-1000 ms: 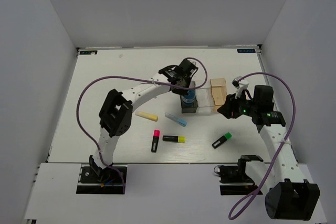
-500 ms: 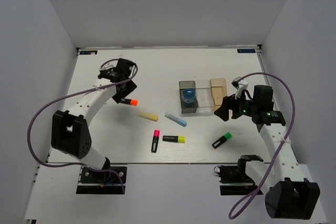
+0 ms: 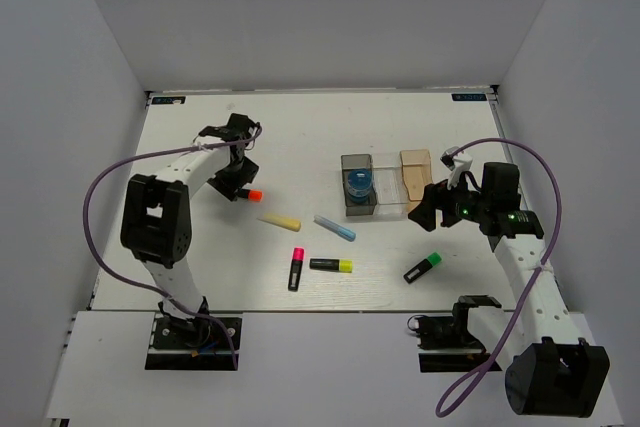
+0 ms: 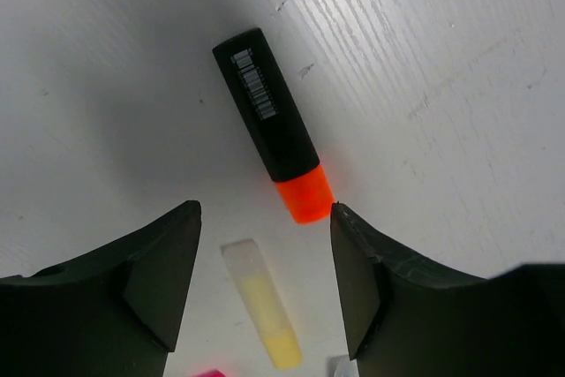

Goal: Sort the stationery into containers
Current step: Grab a piece of stationery with the left arm

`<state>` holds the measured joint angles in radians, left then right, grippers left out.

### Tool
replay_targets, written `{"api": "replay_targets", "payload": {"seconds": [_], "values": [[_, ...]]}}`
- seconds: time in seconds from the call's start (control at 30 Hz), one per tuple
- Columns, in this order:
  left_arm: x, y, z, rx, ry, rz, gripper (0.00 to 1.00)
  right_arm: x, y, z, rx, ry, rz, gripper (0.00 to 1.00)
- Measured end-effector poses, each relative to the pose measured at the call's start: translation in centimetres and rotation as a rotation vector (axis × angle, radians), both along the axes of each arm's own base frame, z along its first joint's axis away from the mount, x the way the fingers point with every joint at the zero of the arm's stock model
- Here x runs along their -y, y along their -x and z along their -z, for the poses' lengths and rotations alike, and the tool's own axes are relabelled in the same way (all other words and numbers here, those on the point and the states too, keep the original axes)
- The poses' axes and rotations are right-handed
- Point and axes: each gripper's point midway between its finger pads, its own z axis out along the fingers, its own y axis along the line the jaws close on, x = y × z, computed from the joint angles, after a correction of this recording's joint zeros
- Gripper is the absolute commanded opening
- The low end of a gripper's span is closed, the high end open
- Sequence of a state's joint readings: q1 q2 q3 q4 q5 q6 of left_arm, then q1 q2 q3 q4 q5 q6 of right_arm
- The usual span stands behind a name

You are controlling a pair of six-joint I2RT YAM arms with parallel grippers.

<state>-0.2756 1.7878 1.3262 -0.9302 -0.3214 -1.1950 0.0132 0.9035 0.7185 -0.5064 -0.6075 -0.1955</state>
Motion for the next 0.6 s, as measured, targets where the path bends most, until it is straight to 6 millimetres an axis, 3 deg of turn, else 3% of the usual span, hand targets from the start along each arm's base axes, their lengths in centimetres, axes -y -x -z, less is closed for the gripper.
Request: {"api": "replay_targets", "payload": {"seconds": [0.4,0.53,0.6], "values": [[-0.2,-2.0,3.7,-0.042,-0.005,-0.043,0.69,0.1,0.0,0.1,-0.005,0.003,0.003,0.79],[-0.4,-2.0,4.6,-0.046,-0.003,-0.059,0.53,0.1,-0.1,0.3,-0.012,0.004,0.004,0.79],[-0.6,-1.8,5.0,-0.050,-0.004,-0.067,0.51,0.1,-0.1,0.3,-0.014,0.004,0.004,0.79]]}}
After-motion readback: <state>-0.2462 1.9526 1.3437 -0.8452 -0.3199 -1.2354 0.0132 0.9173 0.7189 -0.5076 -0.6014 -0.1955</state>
